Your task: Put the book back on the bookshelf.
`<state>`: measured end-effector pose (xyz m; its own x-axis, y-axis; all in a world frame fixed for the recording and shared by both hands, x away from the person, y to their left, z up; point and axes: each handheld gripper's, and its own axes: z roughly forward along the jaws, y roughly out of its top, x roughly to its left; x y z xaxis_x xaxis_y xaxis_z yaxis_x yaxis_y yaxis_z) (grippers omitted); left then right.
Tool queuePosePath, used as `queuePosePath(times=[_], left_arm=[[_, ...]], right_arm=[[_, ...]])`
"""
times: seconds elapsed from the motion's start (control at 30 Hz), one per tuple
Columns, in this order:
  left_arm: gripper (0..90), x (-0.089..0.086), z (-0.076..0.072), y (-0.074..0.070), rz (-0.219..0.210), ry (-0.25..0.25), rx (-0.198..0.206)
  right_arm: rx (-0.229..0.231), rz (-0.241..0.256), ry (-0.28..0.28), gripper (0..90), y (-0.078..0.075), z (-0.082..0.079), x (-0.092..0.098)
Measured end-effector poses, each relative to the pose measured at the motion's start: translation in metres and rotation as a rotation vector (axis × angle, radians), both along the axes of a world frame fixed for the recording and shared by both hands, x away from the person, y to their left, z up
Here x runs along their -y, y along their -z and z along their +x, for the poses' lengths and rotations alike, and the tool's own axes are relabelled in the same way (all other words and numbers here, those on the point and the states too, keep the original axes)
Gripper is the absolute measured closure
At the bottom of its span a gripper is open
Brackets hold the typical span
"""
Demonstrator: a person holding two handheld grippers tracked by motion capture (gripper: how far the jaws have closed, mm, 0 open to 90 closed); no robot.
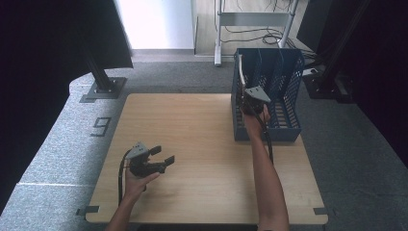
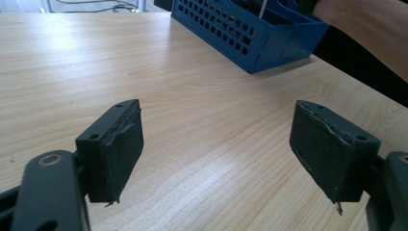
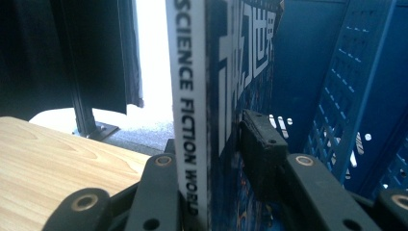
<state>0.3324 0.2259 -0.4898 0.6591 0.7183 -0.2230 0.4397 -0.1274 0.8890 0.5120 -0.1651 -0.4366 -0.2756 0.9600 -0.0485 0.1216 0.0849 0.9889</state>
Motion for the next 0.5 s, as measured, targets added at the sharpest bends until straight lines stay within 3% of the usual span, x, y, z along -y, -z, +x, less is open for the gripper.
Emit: queuePosePath(times=[0.37,0.5], left_arm=[[19.3,0.003,0.000,0.001,0.006,0.008,-0.004],[19.3,0.004,0.000,0.001,0.007,0.011,-0.004]], right_arm=[[-0.041,-0.011,-0.011,56.7,0.004,-0.006,-0.003],[-0.025,-0.008,-0.011,56.6,0.008,-0.013,-0.004]])
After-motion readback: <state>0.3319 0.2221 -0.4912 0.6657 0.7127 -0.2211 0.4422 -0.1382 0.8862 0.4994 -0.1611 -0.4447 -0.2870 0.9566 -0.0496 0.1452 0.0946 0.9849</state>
